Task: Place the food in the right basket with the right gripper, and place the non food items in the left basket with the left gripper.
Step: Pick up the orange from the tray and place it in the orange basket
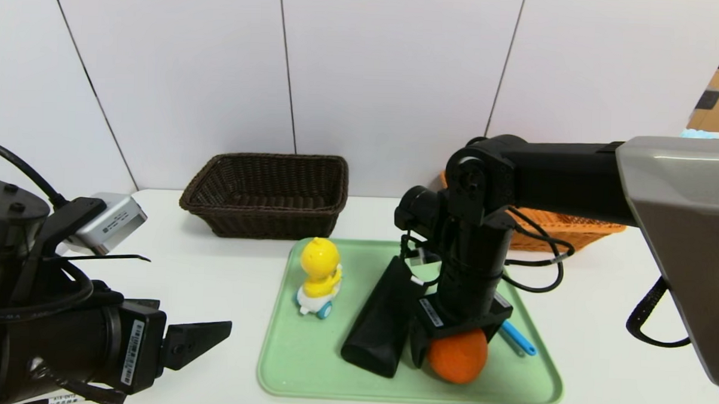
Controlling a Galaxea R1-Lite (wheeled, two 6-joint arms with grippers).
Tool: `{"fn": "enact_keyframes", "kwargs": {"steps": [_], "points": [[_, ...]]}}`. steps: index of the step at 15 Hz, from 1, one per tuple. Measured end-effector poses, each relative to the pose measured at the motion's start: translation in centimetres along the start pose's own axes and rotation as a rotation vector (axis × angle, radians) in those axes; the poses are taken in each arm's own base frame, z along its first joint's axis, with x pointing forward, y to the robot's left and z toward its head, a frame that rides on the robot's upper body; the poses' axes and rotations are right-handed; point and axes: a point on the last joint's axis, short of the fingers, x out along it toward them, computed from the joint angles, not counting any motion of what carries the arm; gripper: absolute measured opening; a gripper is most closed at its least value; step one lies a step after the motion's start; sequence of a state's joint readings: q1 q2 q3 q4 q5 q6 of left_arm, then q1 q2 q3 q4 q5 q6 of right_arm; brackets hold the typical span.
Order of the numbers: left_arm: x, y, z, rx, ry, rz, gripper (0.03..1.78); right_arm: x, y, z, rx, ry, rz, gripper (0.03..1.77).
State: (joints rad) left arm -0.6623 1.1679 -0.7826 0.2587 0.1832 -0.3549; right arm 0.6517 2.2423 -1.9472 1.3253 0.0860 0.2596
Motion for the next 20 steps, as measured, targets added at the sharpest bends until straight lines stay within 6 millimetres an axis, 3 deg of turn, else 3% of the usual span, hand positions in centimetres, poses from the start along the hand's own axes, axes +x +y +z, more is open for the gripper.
{"fn": "enact_keyframes", "kwargs": {"steps": [19, 20], "points": [[-0.1, 0.1, 0.0, -0.001, -0.004, 0.004, 1.69, -1.0, 0.4, -1.4, -0.008, -0.007, -0.019, 1.7], [-0.1, 0.1, 0.0, -0.001, -0.004, 0.004, 1.69, -1.1, 0.4, -1.4, -0.008, -0.009, -0.025, 1.53]]}}
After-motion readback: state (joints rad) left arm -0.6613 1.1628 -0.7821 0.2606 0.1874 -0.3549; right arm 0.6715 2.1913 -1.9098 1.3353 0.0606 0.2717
